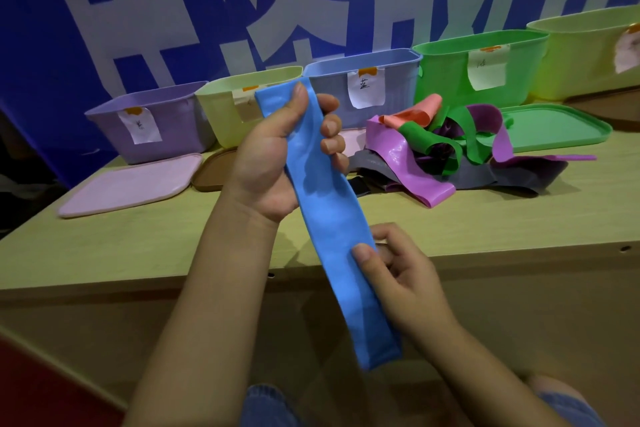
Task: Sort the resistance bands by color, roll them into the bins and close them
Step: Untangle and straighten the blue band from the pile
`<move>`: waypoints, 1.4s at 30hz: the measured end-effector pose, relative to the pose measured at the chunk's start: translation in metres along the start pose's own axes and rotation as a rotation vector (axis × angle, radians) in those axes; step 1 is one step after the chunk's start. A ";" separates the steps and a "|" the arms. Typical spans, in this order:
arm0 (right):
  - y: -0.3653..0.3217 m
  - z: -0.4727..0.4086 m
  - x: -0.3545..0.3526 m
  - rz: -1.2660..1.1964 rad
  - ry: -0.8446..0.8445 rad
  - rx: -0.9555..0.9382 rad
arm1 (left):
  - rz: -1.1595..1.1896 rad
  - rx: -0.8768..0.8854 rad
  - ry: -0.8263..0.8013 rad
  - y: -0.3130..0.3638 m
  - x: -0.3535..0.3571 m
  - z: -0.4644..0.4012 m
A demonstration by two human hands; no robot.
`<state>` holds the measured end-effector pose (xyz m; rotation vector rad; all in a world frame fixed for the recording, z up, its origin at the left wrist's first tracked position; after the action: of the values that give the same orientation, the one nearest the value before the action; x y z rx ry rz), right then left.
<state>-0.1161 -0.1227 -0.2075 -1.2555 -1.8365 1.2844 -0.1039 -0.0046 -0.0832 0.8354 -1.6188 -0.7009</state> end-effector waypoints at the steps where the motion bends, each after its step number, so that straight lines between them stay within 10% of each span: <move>1: 0.000 -0.001 0.003 -0.035 -0.097 0.032 | -0.004 -0.005 -0.004 0.001 0.000 0.000; 11: 0.018 0.018 0.033 -0.652 -0.814 0.438 | -0.056 -0.082 -0.068 -0.002 0.001 -0.001; 18: 0.036 0.017 0.037 -0.465 -0.585 0.489 | -0.061 -0.093 -0.006 -0.001 -0.010 -0.004; 42: 0.068 0.032 0.029 0.125 -0.554 0.385 | -0.140 -0.046 0.042 0.002 -0.009 -0.009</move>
<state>-0.1291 -0.1020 -0.2842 -0.8677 -1.7442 2.0977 -0.0947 0.0039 -0.0845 0.9311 -1.5114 -0.8106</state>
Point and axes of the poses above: each hand's wrist, its own z-axis away from the middle knuckle, its own x-axis out of the palm, y = z × x, the point moved 5 cm from there along -z, towards the middle knuckle, and after that the axes turned 7 degrees about z, right-handed, at the moved point
